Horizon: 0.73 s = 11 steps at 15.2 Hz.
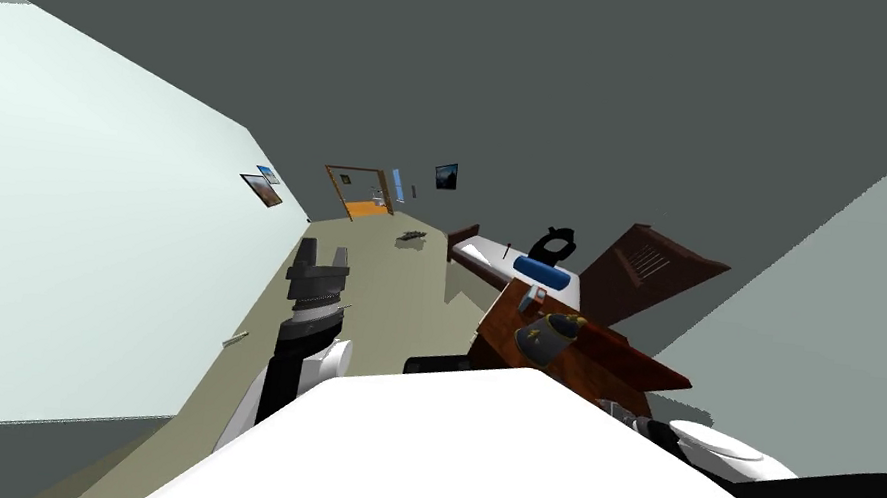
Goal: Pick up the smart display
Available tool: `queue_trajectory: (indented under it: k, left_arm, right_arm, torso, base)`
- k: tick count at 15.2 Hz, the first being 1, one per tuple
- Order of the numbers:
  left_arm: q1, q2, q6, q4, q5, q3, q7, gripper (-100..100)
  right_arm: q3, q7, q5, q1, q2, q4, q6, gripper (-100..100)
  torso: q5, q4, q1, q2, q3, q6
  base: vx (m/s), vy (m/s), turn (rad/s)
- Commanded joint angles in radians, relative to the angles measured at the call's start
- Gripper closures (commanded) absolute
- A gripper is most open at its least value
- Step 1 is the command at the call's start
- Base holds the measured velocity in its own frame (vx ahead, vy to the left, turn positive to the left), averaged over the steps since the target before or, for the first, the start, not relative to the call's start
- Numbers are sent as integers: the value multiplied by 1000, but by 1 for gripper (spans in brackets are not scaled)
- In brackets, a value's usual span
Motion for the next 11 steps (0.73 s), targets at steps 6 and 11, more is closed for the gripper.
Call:
queue_trajectory:
  k: [6, 11]
  left_arm:
    - [0, 0, 0, 0, 0, 0, 0, 0]
    - [0, 0, 0, 0, 0, 0, 0, 0]
  right_arm:
    - [40, 92, -151, 17, 33, 38, 18, -100]
    - [65, 143, -251, 27, 52, 59, 30, -100]
  torso:
    - [0, 0, 1, 1, 0, 0]
    - [0, 0, 0, 0, 0, 0]
  base:
    - [-52, -19, 150]
    - [-44, -14, 145]
